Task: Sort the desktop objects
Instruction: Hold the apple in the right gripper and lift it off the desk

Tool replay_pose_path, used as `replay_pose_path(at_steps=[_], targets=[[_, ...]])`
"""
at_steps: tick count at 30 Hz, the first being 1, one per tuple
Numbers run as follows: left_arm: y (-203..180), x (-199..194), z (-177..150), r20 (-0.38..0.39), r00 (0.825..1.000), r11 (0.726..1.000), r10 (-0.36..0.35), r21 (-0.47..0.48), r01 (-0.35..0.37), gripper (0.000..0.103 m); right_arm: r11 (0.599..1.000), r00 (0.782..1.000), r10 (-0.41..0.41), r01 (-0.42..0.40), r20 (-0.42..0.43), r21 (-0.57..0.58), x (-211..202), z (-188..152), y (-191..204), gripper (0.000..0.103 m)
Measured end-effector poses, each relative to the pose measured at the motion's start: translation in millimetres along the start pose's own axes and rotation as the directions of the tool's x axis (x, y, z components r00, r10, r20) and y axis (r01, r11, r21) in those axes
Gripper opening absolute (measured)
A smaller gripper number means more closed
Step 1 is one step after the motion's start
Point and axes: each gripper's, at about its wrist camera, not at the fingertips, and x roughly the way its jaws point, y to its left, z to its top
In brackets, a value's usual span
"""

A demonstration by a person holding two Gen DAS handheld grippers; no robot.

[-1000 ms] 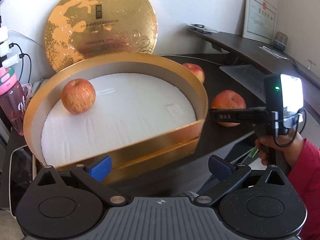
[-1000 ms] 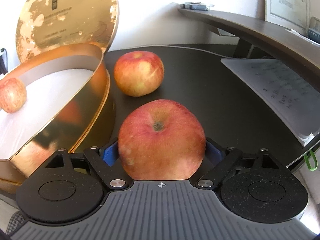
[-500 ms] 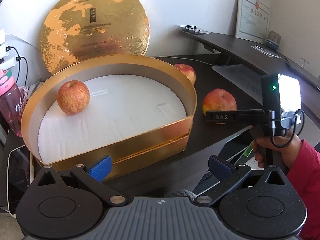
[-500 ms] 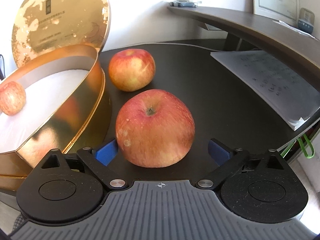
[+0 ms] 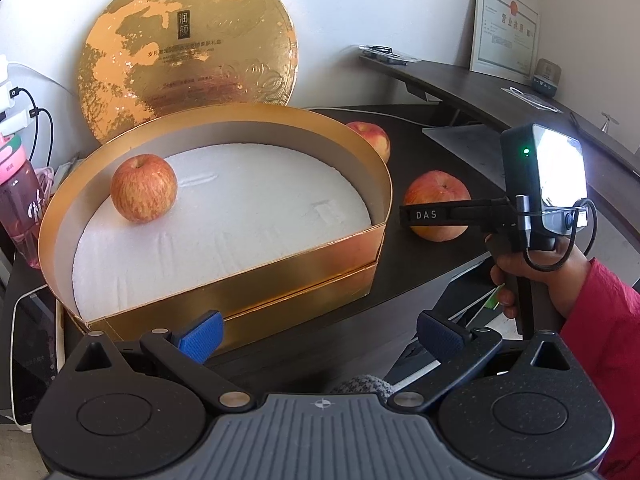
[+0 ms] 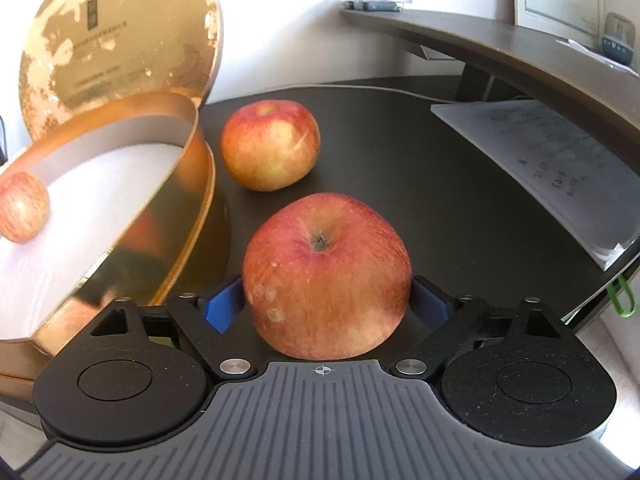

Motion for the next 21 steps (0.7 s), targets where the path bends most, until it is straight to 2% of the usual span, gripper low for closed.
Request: replay_pose_path(at_steps=[11,21], targets=[[7,0,-1,-0.002,1.000,1.000,0.000,-0.012,0.000,0.103,0.999,1.000,-0.026,0.026,0.005,-0.026,0,-1,4,0.086],[14,-10,-7,0.013,1.000,0.999,0.015,-0.030,-0.014,0.103,1.000,1.000,-0.018,0.017,0.012,0.020,-11,4,1,0.086]])
